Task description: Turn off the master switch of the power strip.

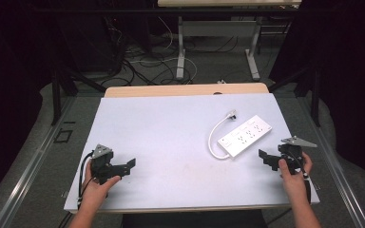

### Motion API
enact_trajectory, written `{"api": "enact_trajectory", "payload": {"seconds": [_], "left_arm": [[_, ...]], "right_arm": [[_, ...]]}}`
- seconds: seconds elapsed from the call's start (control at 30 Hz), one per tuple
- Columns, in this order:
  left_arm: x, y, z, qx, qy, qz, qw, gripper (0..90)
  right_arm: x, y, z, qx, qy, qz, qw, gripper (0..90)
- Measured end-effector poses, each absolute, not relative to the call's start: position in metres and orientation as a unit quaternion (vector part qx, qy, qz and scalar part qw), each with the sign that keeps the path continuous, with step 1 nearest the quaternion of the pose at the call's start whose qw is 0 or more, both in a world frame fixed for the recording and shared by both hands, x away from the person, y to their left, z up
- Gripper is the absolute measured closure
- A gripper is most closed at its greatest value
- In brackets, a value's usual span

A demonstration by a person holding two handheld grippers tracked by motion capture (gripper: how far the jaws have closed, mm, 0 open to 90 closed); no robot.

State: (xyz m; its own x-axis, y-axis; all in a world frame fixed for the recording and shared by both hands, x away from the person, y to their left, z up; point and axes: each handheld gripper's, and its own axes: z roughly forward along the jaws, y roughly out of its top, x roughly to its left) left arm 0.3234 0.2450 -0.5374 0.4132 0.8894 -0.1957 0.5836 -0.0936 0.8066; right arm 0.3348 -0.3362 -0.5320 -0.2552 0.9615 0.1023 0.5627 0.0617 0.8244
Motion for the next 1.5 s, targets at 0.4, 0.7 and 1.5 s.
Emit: {"api": "enact_trajectory", "payload": {"seconds": [0.4,0.7,1.5], "left_arm": [[0.313,0.241,-0.525,0.716,0.494,0.191,0.456,0.5],[0.31,0.232,-0.525,0.727,0.479,0.184,0.456,0.5],[0.309,0.226,-0.528,0.741,0.466,0.183,0.448,1.8]], "right_arm": [[0.321,-0.314,-0.519,0.519,0.689,0.425,0.274,6.0],[0.315,-0.307,-0.51,0.502,0.688,0.433,0.297,7.8],[0.315,-0.29,-0.493,0.46,0.716,0.438,0.289,26.0]]}}
